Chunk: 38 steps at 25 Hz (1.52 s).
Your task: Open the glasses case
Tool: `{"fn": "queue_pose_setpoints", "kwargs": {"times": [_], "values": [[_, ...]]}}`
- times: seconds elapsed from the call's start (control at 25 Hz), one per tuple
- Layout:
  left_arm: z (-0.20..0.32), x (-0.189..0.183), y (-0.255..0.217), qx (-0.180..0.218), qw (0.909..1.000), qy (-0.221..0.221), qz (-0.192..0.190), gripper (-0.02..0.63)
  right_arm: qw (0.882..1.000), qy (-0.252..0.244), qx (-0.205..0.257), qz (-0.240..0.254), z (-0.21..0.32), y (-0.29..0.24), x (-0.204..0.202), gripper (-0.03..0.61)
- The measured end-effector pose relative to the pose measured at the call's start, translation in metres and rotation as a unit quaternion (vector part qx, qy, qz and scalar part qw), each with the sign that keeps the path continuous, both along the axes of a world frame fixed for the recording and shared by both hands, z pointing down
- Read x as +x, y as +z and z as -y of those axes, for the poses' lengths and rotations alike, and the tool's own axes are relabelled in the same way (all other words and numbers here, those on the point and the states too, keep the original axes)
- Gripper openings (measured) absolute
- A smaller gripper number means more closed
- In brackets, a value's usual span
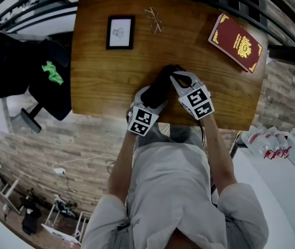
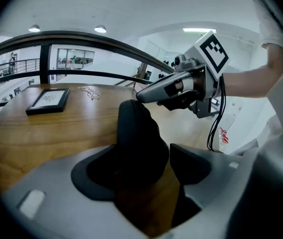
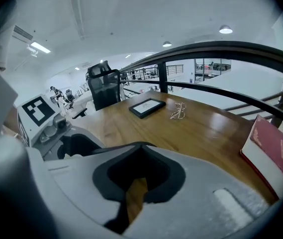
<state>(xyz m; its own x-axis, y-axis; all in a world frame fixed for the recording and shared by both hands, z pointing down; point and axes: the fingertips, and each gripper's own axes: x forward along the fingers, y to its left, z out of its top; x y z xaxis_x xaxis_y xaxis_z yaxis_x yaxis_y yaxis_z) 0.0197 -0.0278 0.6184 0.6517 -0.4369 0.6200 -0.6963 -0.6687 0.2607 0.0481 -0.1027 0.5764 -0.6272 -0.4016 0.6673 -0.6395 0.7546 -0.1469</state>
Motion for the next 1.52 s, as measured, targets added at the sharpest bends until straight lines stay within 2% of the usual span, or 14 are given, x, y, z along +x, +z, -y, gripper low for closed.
{"fn": "queue_pose_setpoints", "kwargs": {"times": [0.24,0.44,0.6,0.92,0.96,1.0,1.08,1.36,1.52], "values": [[0.018,-0.006,-0.033,0.035,0.9991,-0.017,-0.016,0.346,1.0,-0.004,-0.005,-0.005,-0.003,0.002,0.001,0.005],[0.035,-0.009,-0.049,0.06,0.9978,-0.025,-0.008,0.31,1.0,-0.002,-0.006,-0.003,-0.003,0.002,0.002,0.005],[0.042,-0.011,-0.045,0.068,0.9972,-0.027,0.014,0.268,1.0,-0.001,-0.009,-0.003,-0.004,0.002,0.001,0.005],[0.043,-0.012,-0.035,0.05,0.9979,-0.029,0.03,0.273,1.0,-0.004,-0.007,-0.003,-0.005,0.002,0.002,0.005],[0.043,-0.014,-0.031,0.044,0.9975,-0.029,0.046,0.256,1.0,-0.006,-0.007,-0.006,-0.006,0.002,0.002,0.005],[0.042,-0.015,-0.025,0.04,0.9968,-0.028,0.064,0.181,1.0,-0.009,-0.006,-0.01,-0.007,0.002,0.0,0.005],[0.04,-0.016,-0.015,0.032,0.9959,-0.026,0.081,0.16,1.0,-0.016,-0.001,-0.02,-0.009,0.001,-0.004,0.003],[0.041,-0.012,-0.011,0.027,0.996,-0.019,0.083,0.146,0.999,-0.048,0.018,-0.01,-0.017,-0.01,-0.028,0.003],[0.041,-0.01,-0.009,0.021,0.9962,-0.021,0.083,0.141,0.998,-0.05,0.012,-0.028,-0.02,-0.001,-0.028,0.003]]}}
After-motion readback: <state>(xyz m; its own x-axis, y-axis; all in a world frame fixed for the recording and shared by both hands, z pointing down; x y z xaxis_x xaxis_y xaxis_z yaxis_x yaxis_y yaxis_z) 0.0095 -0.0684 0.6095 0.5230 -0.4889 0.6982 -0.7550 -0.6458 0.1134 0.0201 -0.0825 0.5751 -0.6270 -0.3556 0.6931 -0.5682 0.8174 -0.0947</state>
